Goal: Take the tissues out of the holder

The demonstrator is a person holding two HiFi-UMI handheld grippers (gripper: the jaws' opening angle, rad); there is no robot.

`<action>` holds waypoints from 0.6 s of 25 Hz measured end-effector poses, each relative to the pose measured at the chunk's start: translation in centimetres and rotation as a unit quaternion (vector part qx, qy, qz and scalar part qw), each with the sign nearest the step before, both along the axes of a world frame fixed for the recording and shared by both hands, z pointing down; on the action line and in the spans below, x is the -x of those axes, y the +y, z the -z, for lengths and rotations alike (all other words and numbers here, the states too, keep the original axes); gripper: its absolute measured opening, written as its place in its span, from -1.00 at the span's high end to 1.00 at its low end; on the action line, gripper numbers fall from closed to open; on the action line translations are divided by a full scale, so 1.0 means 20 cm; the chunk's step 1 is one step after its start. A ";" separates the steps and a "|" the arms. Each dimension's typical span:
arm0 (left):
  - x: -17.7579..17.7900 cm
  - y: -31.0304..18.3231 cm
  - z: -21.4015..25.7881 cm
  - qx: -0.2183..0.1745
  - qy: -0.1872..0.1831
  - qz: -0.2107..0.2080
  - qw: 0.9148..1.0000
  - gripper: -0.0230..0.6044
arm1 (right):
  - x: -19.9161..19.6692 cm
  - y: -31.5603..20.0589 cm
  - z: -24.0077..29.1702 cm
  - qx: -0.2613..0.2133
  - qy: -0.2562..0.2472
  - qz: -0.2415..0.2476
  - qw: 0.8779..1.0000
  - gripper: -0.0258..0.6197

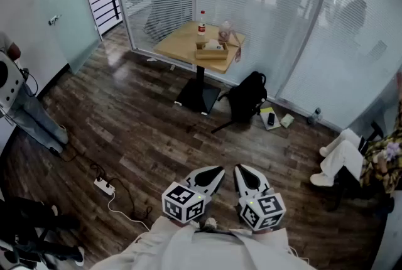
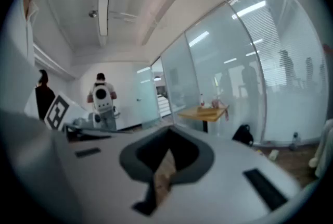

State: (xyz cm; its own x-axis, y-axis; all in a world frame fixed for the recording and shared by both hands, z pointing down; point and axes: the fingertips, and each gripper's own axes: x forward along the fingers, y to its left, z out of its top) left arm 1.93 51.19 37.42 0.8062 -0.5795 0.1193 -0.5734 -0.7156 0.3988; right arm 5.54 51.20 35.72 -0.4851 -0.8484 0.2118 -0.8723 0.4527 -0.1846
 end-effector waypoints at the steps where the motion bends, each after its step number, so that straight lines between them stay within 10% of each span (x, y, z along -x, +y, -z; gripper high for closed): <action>1: 0.01 0.01 -0.02 0.003 -0.003 0.001 1.000 0.84 | 0.01 0.01 -0.02 0.003 0.000 0.001 1.000 0.88; 15: 0.06 -0.07 0.02 -0.036 -0.057 0.036 0.997 0.84 | 0.01 -0.02 -0.02 -0.002 0.039 0.018 0.999 0.88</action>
